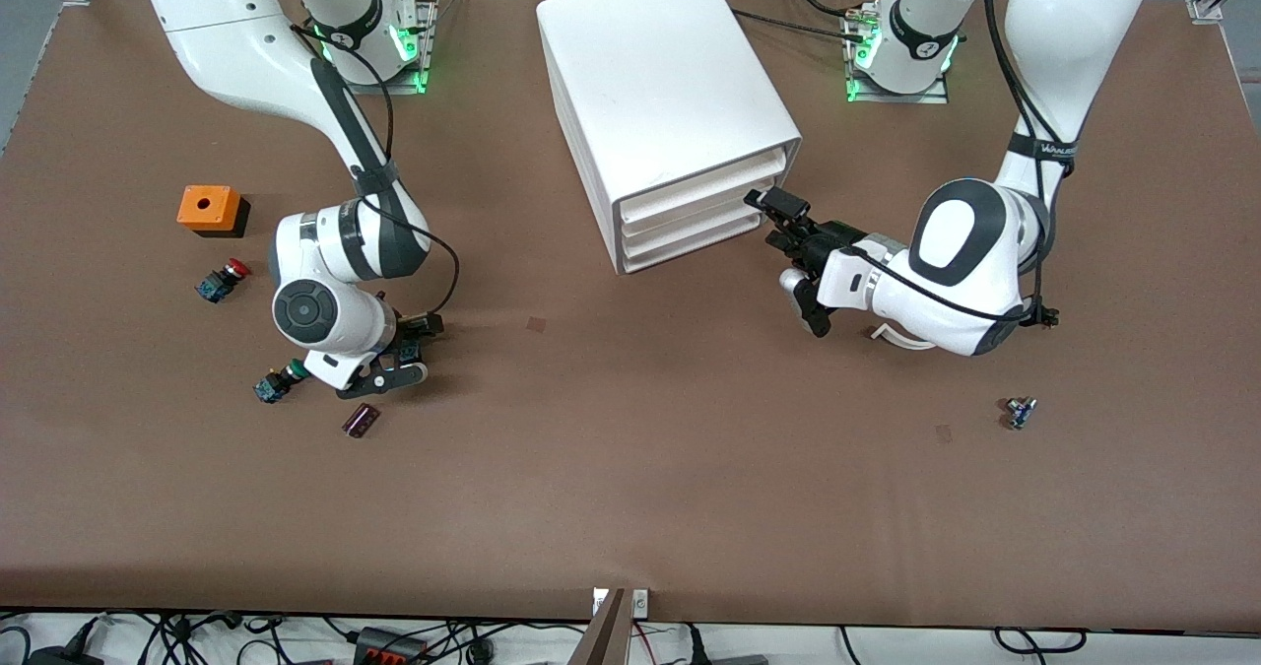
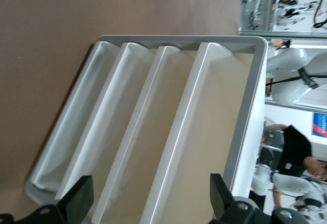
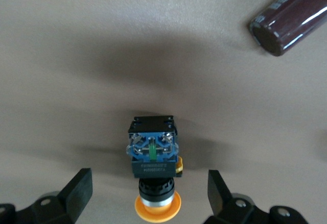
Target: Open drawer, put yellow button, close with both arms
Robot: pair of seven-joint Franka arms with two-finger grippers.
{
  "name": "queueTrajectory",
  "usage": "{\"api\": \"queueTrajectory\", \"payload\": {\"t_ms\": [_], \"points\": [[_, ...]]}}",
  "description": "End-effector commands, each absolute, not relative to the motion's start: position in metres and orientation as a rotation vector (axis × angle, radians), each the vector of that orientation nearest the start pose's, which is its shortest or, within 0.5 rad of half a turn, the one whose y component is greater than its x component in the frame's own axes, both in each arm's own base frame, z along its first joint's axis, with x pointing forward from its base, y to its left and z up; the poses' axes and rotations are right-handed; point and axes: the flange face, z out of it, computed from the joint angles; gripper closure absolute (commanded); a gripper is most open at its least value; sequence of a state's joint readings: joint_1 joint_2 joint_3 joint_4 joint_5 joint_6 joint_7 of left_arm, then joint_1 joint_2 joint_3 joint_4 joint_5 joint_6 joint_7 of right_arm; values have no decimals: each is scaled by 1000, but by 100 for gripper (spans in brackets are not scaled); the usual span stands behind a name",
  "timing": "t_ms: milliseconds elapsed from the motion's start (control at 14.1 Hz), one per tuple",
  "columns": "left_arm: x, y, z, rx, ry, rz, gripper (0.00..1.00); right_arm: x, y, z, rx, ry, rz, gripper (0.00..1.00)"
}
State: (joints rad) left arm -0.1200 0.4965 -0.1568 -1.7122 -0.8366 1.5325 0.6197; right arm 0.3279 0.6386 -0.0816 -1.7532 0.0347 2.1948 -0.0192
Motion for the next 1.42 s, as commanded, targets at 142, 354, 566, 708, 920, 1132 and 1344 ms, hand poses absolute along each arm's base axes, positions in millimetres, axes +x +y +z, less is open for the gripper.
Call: {"api": "queueTrajectory", "payload": {"t_ms": [142,354,566,708,920,1132,1344], "points": [[540,-229,290,1899,-606,-507,0,622,157,181,-3140,-367,322,0],[533,-230,290,1858,-562,-497,16,623,157,180,-3140,-364,317,18],[528,-227,287,1842,-565,-512,16,624,158,180,-3141,-371,317,43],[526,-228,285,1841,-569,-510,16,624,158,180,-3140,-374,317,66],[517,-229,274,1822,-593,-506,23,631,162,191,-3140,-380,281,88],[507,-226,263,1783,-622,-479,35,655,173,236,-3131,-403,173,91],[500,-232,265,1758,-613,-487,43,674,185,292,-3118,-419,35,91]]}}
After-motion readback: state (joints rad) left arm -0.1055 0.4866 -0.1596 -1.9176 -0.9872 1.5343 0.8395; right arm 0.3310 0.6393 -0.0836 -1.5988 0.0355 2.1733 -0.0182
